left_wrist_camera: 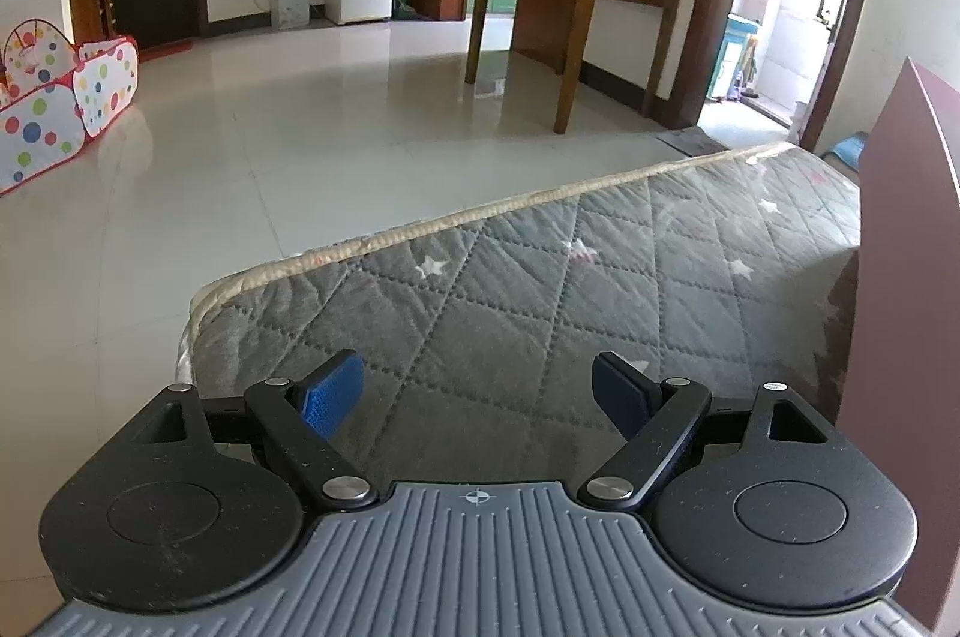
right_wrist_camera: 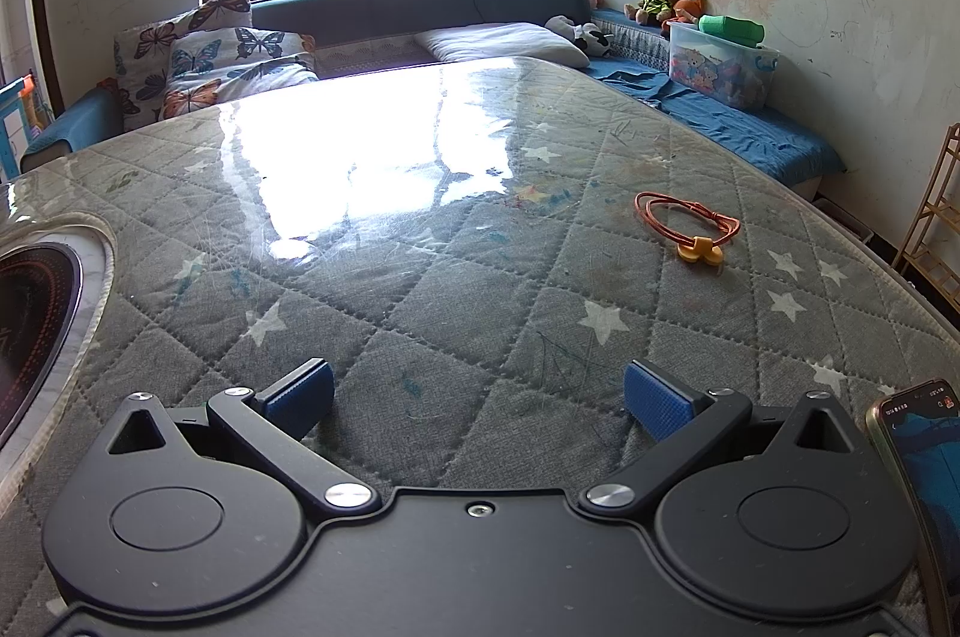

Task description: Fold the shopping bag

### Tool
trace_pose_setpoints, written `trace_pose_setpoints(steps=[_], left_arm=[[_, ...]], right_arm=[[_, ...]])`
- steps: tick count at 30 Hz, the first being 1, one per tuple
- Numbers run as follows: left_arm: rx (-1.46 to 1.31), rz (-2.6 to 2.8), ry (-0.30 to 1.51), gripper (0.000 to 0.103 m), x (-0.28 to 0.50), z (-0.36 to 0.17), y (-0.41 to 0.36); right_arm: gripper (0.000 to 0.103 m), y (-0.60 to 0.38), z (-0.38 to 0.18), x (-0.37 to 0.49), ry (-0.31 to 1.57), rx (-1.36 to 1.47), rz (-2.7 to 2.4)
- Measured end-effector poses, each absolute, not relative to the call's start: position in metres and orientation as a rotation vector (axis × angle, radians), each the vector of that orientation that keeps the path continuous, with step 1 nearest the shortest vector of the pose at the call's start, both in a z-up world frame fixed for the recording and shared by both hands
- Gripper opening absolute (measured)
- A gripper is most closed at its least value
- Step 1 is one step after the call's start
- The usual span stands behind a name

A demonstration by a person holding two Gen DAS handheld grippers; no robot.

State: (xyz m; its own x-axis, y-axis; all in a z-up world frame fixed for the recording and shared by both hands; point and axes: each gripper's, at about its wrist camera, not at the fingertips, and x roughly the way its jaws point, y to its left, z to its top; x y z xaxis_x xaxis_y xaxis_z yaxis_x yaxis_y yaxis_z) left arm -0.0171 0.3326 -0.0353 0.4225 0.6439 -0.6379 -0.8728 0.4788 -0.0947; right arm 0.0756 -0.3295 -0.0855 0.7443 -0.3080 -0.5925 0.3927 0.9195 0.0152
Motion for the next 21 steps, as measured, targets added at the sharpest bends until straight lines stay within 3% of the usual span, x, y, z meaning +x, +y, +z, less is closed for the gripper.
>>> trace_pose_setpoints(steps=[21], left_arm=[[-0.417, 1.038, 0.538, 0.091, 0.006, -0.054, 0.347]], right_arm=[[0.103, -0.319, -0.087, 0.074, 0.622, 0.142, -0.390]])
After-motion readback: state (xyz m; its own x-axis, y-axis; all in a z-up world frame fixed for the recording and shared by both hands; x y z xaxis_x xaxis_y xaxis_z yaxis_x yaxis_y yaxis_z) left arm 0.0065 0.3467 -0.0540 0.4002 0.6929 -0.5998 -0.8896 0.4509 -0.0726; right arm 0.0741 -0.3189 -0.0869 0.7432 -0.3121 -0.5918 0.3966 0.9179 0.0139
